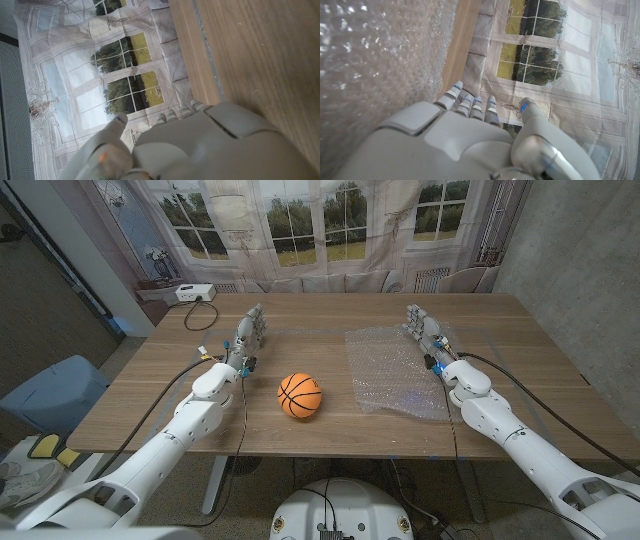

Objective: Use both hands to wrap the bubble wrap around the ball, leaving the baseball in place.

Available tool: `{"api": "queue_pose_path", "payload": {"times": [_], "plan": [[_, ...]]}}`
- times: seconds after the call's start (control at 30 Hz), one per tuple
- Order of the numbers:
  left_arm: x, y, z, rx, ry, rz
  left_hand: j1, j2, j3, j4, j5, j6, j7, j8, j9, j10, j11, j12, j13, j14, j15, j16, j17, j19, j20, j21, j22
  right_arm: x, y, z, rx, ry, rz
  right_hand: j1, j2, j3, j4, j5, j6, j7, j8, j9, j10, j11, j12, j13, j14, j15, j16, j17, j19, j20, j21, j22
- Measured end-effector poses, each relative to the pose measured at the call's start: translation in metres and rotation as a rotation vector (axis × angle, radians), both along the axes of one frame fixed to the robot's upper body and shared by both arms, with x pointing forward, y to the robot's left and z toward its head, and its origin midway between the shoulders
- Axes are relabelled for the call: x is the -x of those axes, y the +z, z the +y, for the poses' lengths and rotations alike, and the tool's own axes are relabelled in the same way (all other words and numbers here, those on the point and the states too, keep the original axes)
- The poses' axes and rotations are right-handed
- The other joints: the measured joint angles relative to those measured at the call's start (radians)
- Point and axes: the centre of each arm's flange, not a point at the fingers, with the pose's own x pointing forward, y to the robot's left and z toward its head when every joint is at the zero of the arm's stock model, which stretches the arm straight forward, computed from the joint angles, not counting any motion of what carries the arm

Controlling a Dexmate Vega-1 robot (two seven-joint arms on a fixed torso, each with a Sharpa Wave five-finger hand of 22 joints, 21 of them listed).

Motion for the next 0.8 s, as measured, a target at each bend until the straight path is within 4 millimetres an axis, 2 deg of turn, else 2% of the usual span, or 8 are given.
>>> {"api": "queue_pose_path", "payload": {"times": [0.23, 0.33, 0.47, 0.8], "plan": [[0.005, 0.0, 0.0, -0.006, 0.009, -0.011, 0.004, 0.004, 0.001, 0.001, 0.0, -0.005, -0.005, 0.008, 0.0, 0.0, -0.011, 0.011, 0.0, 0.0, 0.0, 0.004, 0.0, 0.0, 0.0, 0.001, 0.0, 0.0, 0.003, 0.009, 0.012, 0.022, -0.016, 0.009, 0.0, 0.0, 0.0, 0.005, 0.0, 0.0, 0.0, 0.0, 0.007, 0.007, 0.0, 0.0, 0.0, 0.0, 0.0, 0.0, 0.0, 0.0, 0.0, 0.0], [0.008, 0.0, -0.001, -0.012, 0.021, -0.023, 0.009, 0.009, -0.002, -0.019, 0.0, -0.005, -0.028, 0.018, 0.0, 0.0, -0.011, 0.022, 0.0, -0.002, -0.002, 0.011, -0.002, 0.013, -0.004, 0.009, -0.002, -0.002, 0.004, 0.011, 0.016, 0.03, -0.02, 0.009, 0.0, 0.0, 0.0, 0.005, 0.0, 0.0, 0.0, 0.0, 0.011, 0.011, 0.0, 0.0, 0.0, 0.0, 0.0, 0.0, 0.0, 0.0, 0.0, 0.0], [0.013, 0.001, -0.003, -0.022, 0.041, -0.037, 0.032, 0.021, -0.007, -0.046, 0.0, -0.005, -0.055, 0.026, 0.0, 0.0, -0.011, 0.037, 0.0, -0.004, 0.0, 0.018, -0.003, 0.052, 0.008, 0.022, -0.003, -0.004, 0.003, 0.012, 0.02, 0.041, -0.026, 0.009, 0.0, 0.0, 0.0, 0.005, 0.0, 0.0, 0.0, 0.0, 0.011, 0.011, 0.0, 0.0, 0.0, 0.0, 0.0, -0.003, 0.0, 0.0, 0.0, 0.0], [0.031, 0.013, -0.014, -0.092, 0.123, -0.095, 0.054, -0.001, -0.015, -0.082, 0.0, -0.005, -0.067, 0.03, 0.0, 0.0, -0.011, 0.052, 0.0, -0.006, 0.002, 0.023, -0.003, 0.091, 0.011, 0.023, -0.003, -0.005, 0.002, 0.009, 0.015, 0.068, -0.044, 0.008, -0.001, 0.0, 0.0, 0.005, 0.0, 0.0, 0.0, 0.0, 0.014, 0.014, 0.0, 0.0, 0.0, 0.0, 0.0, -0.003, 0.0, 0.0, 0.0, 0.0]]}}
